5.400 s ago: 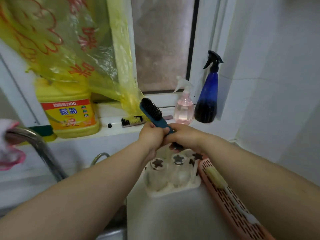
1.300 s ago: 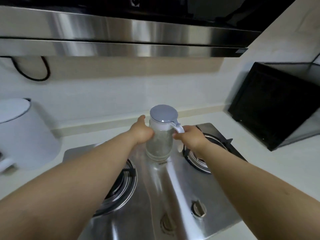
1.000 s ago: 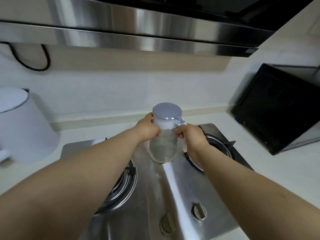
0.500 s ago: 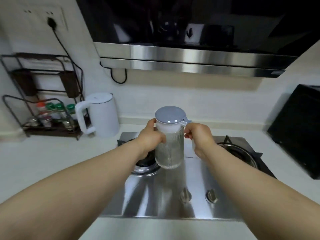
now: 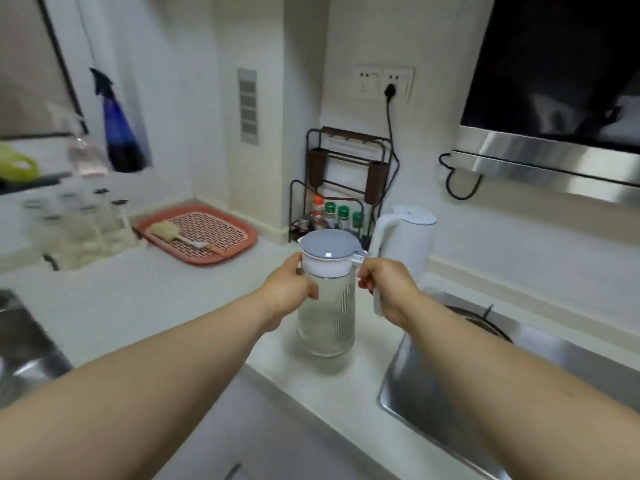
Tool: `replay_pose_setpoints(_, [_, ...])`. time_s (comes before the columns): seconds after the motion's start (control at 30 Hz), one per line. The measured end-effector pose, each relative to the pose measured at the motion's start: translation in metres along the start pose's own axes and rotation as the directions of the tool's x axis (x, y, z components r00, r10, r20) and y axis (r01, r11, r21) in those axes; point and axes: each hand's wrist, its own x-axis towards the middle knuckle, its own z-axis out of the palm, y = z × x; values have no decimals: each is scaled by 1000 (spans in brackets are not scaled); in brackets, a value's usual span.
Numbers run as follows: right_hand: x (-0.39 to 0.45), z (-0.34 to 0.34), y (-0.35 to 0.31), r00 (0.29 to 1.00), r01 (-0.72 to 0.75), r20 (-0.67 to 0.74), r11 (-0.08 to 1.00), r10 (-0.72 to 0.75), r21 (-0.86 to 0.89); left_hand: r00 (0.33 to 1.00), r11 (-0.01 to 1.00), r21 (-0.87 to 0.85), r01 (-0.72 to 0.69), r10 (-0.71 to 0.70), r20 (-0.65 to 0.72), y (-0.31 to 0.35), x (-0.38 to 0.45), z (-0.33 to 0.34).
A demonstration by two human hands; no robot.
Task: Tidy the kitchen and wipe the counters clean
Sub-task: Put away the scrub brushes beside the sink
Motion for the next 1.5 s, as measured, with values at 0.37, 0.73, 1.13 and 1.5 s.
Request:
replay_pose_setpoints(0.37, [51, 303, -1, 904, 38, 407, 923, 132, -384, 936, 993, -78, 90, -111, -334, -83, 18, -281])
replay_pose_setpoints(0.73, [99, 485, 2, 826, 84, 539, 910, 164, -406, 856, 968, -200, 149, -227, -463, -125, 39, -421])
replay_pose_setpoints(1.13, [167, 551, 7, 784, 116, 595, 900, 177, -421, 796, 947, -229, 225, -314, -517, -135, 87, -455])
replay_pose_setpoints(1.5, [189, 561, 12, 826, 130, 540, 876, 164, -465, 771, 948, -147, 281, -314, -554, -137, 104, -457])
